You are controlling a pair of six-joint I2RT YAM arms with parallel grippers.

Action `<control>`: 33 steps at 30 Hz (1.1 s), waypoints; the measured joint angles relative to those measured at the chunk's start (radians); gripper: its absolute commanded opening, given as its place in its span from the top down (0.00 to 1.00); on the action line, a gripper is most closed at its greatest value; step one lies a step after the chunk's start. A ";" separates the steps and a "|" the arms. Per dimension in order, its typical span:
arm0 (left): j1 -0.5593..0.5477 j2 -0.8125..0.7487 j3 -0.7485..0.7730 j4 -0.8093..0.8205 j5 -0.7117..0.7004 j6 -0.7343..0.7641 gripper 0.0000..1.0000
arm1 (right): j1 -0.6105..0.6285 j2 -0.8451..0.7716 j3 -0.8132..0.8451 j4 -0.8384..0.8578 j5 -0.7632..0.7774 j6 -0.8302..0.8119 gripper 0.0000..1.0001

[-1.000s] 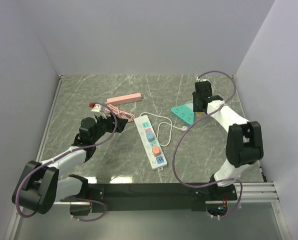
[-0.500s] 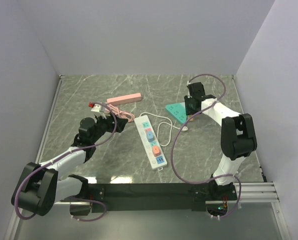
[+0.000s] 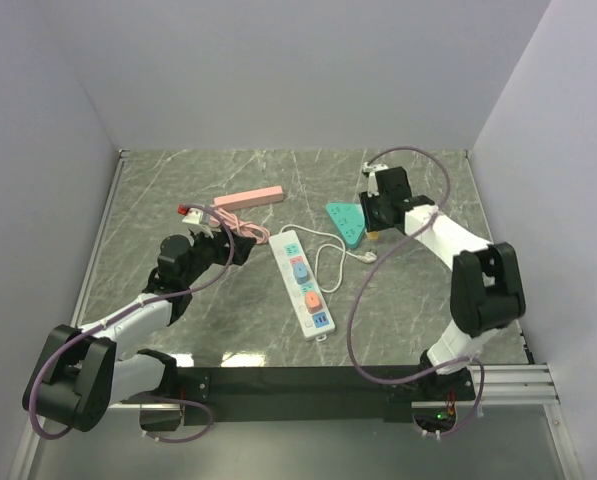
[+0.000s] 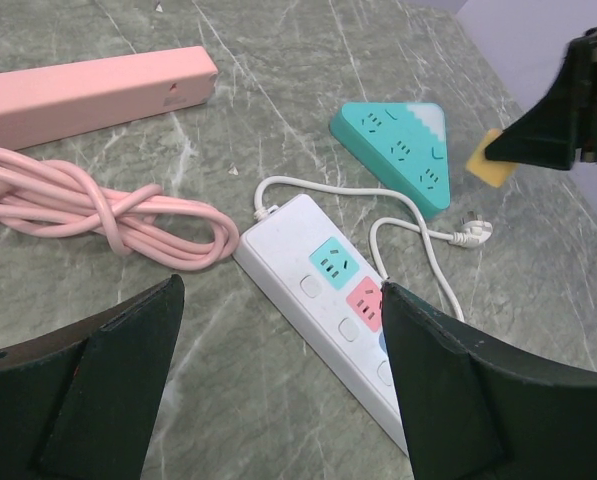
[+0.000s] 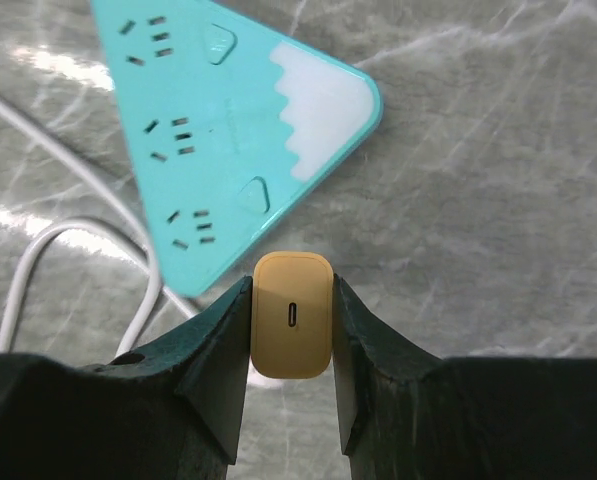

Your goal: Insert the plug

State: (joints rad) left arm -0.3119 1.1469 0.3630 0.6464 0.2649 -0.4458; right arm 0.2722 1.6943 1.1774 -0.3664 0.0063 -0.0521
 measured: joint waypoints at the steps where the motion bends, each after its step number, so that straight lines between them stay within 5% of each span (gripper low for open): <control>1: 0.000 0.000 0.000 0.000 0.000 0.000 0.15 | 0.000 -0.033 -0.022 0.020 -0.009 -0.007 1.00; 12: 0.000 0.002 -0.013 0.000 0.001 0.004 0.14 | 0.000 -0.085 -0.056 0.208 -0.112 -0.067 1.00; 33: 0.000 0.018 -0.016 0.000 0.001 0.014 0.15 | 0.000 -0.001 0.028 0.134 -0.139 -0.106 1.00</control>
State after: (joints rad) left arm -0.3122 1.1648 0.3466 0.6468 0.2661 -0.4313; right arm 0.2722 1.6932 1.2053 -0.2325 -0.1326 -0.1581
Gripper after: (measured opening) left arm 0.855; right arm 0.408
